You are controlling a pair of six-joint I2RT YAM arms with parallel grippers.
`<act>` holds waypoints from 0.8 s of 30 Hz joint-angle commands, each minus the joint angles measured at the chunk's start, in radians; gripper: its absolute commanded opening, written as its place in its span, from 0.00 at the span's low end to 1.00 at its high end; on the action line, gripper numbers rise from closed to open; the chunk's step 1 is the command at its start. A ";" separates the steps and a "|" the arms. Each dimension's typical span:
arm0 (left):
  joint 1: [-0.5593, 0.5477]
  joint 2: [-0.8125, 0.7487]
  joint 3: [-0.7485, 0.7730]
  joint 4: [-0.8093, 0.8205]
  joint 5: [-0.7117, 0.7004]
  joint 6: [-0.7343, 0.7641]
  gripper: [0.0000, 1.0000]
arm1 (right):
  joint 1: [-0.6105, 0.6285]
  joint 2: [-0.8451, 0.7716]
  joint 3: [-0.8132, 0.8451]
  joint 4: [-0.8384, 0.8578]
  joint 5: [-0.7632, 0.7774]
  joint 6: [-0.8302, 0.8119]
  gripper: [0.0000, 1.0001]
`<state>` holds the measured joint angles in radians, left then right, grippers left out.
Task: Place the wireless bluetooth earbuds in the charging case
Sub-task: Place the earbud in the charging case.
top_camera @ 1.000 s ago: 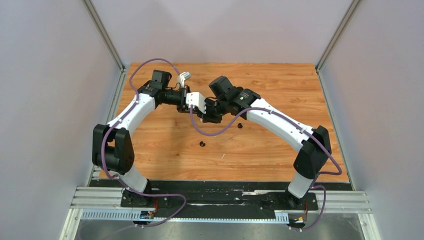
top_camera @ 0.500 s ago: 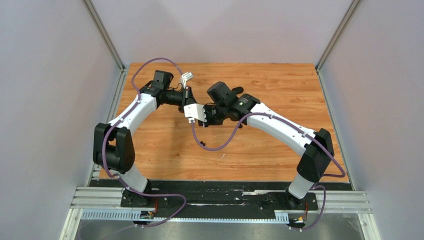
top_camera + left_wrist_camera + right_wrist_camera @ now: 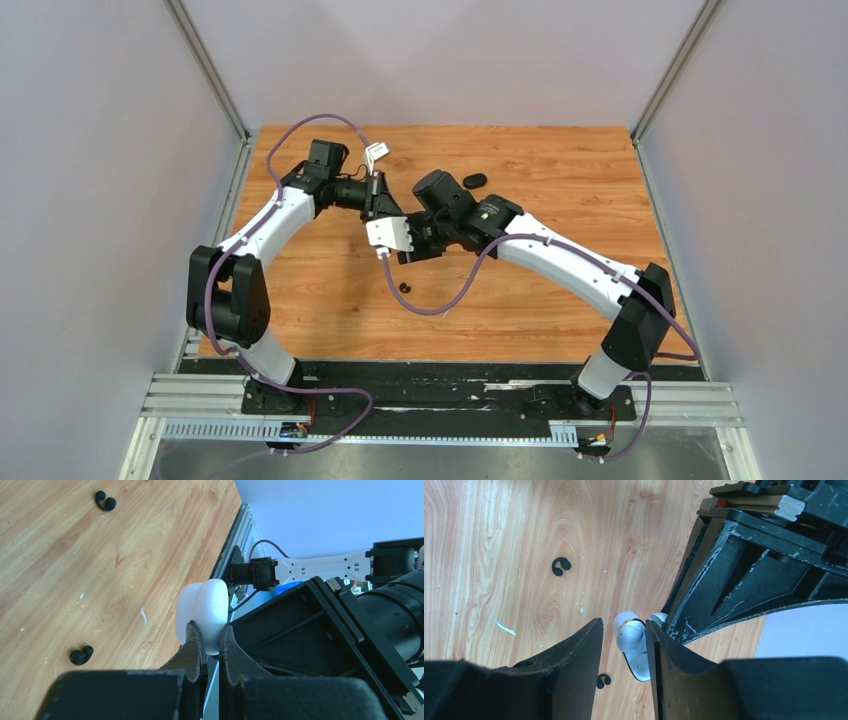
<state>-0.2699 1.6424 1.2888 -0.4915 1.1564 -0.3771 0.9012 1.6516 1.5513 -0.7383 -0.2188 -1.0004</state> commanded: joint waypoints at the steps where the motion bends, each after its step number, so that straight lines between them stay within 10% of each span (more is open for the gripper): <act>1: -0.023 0.003 0.009 0.006 0.103 -0.018 0.00 | -0.003 -0.078 0.001 0.106 0.041 -0.041 0.44; 15: -0.023 0.010 0.006 0.001 0.086 -0.032 0.00 | -0.007 -0.224 -0.053 0.187 -0.100 0.150 0.65; 19: -0.023 0.005 0.033 -0.068 0.042 0.003 0.00 | -0.063 -0.233 -0.075 0.241 -0.046 0.435 0.97; 24: -0.023 0.000 0.058 -0.153 0.018 0.049 0.00 | -0.177 -0.201 -0.094 0.213 -0.098 0.805 1.00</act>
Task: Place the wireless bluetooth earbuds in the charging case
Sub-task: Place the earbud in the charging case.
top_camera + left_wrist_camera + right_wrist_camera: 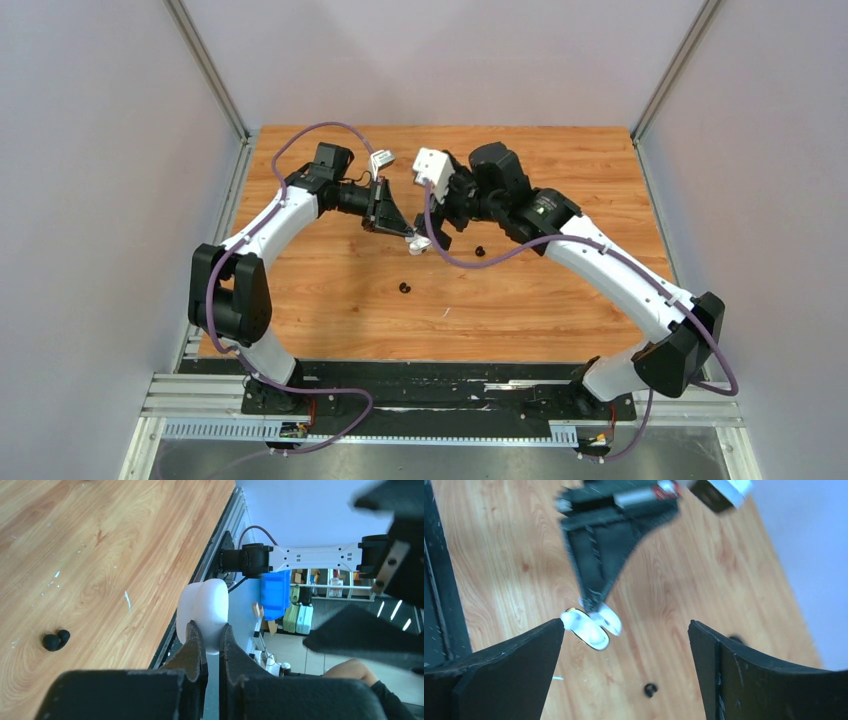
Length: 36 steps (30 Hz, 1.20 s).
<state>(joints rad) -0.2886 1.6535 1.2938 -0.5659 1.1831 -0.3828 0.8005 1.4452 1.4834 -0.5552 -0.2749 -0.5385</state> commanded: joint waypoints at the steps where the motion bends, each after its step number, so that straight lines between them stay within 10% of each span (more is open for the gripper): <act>1: -0.004 -0.011 0.054 -0.085 -0.008 0.058 0.00 | -0.091 0.012 -0.032 0.021 -0.088 0.368 1.00; 17: -0.004 -0.019 0.049 -0.089 -0.001 0.065 0.00 | -0.111 0.149 -0.027 -0.004 -0.364 0.492 1.00; 36: -0.005 -0.035 0.034 -0.075 0.023 0.069 0.00 | -0.198 0.174 -0.049 -0.002 -0.301 0.503 0.68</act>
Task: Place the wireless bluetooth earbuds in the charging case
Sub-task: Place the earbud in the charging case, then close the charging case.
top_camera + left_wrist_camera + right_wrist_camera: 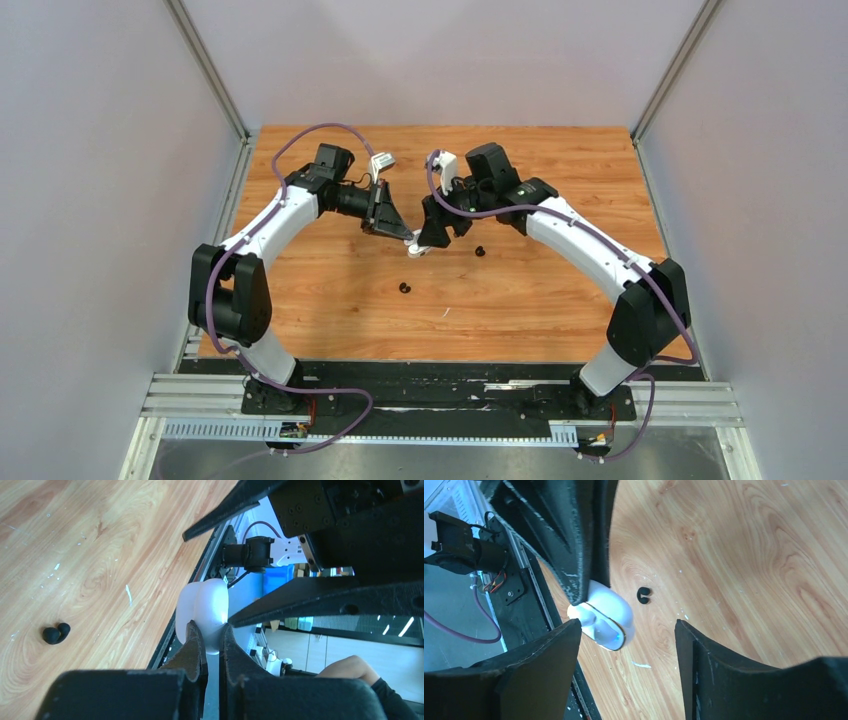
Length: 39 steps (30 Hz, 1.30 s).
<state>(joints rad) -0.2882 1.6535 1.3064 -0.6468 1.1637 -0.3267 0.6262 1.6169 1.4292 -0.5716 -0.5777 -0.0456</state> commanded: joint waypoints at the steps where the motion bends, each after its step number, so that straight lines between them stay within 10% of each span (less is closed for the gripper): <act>1: -0.005 -0.034 0.018 0.008 0.042 0.011 0.00 | -0.026 0.000 0.005 0.015 -0.025 0.007 0.71; 12: -0.005 -0.036 0.014 -0.003 0.022 0.044 0.00 | -0.063 -0.067 -0.027 0.014 -0.150 -0.003 0.88; 23: -0.007 -0.013 -0.004 -0.014 0.192 0.150 0.00 | -0.089 -0.117 -0.160 0.013 -0.363 -0.353 0.85; 39: -0.008 0.002 0.027 -0.080 0.316 0.259 0.00 | -0.074 -0.042 -0.115 0.182 -0.528 -0.136 0.40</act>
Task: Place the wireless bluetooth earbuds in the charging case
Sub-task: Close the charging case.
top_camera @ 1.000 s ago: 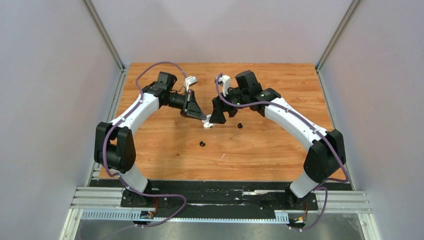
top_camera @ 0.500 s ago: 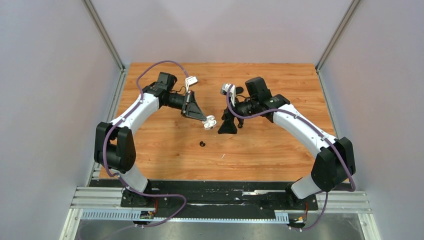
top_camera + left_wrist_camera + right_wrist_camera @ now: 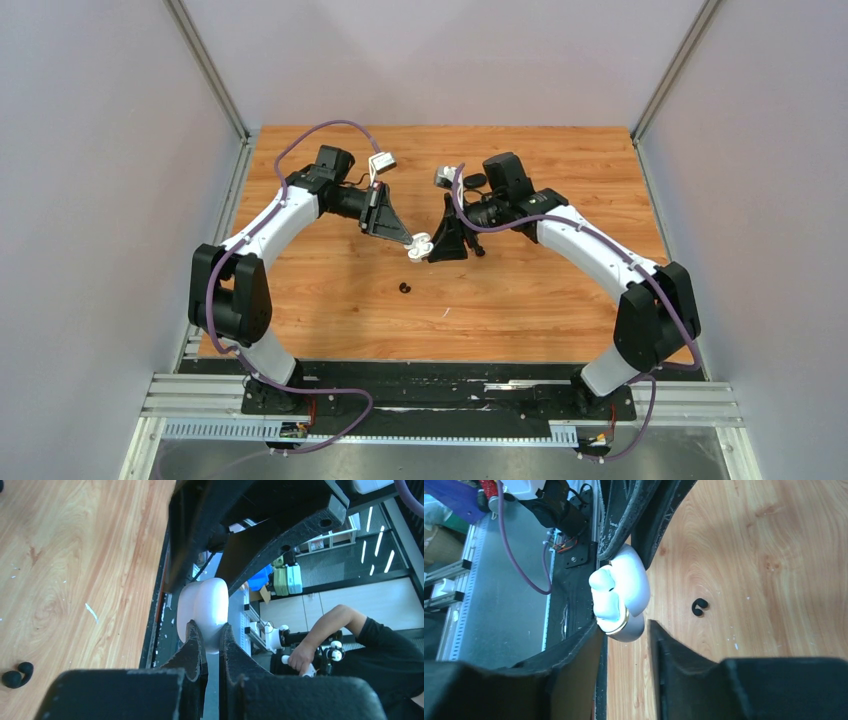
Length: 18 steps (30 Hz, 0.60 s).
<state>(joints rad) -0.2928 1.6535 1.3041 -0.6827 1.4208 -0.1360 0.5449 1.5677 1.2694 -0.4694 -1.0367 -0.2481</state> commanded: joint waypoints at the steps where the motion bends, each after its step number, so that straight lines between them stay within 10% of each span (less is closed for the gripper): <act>1: -0.005 0.003 0.033 -0.050 0.057 0.075 0.00 | 0.007 0.008 0.044 0.086 -0.069 0.081 0.34; 7: -0.006 -0.004 0.038 -0.067 0.041 0.087 0.00 | 0.006 0.011 0.022 0.132 -0.052 0.168 0.01; 13: -0.022 -0.026 0.050 -0.081 0.020 0.107 0.00 | 0.000 0.031 0.006 0.188 -0.041 0.290 0.00; 18: -0.034 -0.045 0.050 -0.087 0.014 0.125 0.29 | -0.024 0.057 -0.006 0.224 -0.022 0.395 0.00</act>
<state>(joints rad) -0.2829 1.6543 1.3182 -0.7353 1.3930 -0.0368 0.5388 1.5970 1.2602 -0.4049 -1.0916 0.0360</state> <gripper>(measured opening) 0.196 0.182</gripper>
